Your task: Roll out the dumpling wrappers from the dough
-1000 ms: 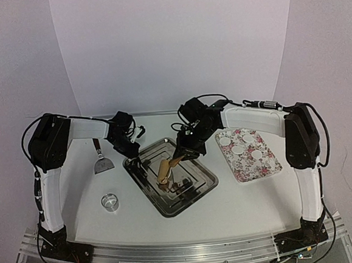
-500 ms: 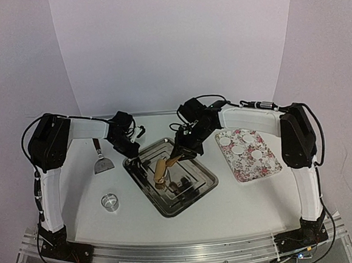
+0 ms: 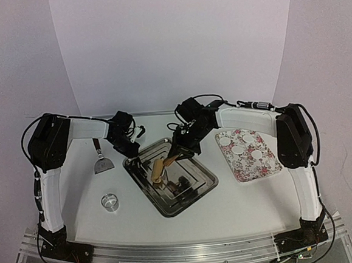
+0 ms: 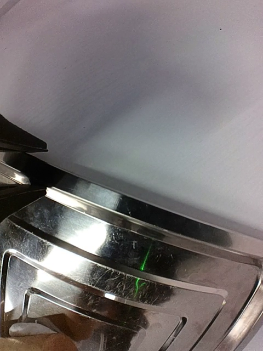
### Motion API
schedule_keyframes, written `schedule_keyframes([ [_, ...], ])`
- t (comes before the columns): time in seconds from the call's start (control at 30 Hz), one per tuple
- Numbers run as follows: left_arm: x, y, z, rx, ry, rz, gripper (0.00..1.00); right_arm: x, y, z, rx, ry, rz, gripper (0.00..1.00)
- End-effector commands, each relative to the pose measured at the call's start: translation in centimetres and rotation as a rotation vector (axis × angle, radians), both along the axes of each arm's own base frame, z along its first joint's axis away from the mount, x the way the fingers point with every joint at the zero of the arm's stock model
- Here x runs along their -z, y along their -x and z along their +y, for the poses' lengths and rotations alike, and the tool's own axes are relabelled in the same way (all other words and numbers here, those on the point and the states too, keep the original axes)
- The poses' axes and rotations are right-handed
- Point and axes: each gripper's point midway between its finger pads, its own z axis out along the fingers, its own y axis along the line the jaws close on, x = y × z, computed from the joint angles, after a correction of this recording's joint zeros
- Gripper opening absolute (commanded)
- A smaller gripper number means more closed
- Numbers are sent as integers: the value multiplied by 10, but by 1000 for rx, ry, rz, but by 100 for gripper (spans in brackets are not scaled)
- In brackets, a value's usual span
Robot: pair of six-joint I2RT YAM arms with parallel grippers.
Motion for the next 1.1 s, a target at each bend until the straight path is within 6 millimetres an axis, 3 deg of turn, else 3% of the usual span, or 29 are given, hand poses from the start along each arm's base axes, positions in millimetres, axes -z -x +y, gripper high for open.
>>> schedule_keyframes([
  [0.0,36,29,11,-16,-39,127,0,155,97,-125,-17,681,399,0],
  [0.5,34,34,2,3,-28,131,0,157,72,-104,-87,668,354,0],
  [0.63,32,33,1,-1,-24,131,0,147,62,-101,-84,672,317,0],
  [0.83,33,31,11,-25,-64,115,0,121,55,-118,-35,674,288,0],
  [1.07,34,31,19,-49,-79,112,0,124,79,-158,-30,722,346,0],
])
